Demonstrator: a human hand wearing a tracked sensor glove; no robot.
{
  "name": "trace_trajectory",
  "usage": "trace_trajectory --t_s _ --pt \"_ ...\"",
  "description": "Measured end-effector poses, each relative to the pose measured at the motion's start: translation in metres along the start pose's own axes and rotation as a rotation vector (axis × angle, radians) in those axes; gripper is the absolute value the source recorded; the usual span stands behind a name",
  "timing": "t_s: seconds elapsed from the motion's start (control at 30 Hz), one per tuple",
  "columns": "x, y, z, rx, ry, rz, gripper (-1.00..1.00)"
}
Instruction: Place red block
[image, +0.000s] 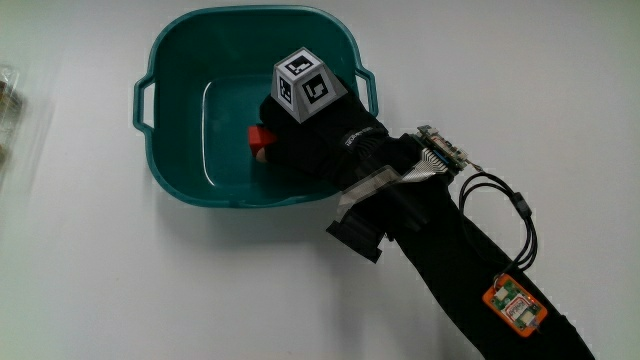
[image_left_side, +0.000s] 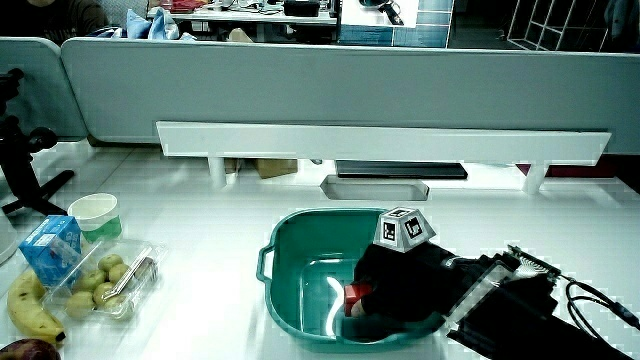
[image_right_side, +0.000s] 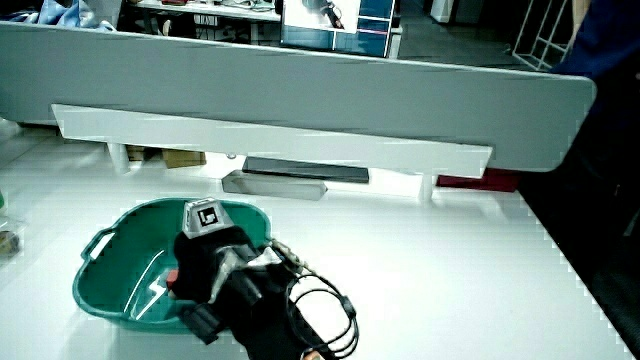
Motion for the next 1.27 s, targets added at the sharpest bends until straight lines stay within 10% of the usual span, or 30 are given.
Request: trace_trajectory --t_s 0.27,0.73,0.9,1.03,1.13,1.27 --pt "-0.001 0.005 -0.009 -0.011 -0.017 -0.024 0.0" --pt "0.004 0.003 -0.011 -0.085 0.033 -0.051 -0.88" --pt "0.0 -0.018 0.008 0.0 0.055 -0.019 -1.0" --pt "-0.014 -0.041 0.029 0.079 0.095 0.056 -1.0" --pt "-0.033 -0.071 0.048 0.156 0.197 0.221 -1.0" --pt "-0.069 -0.101 0.054 0.237 0.169 0.343 -1.0"
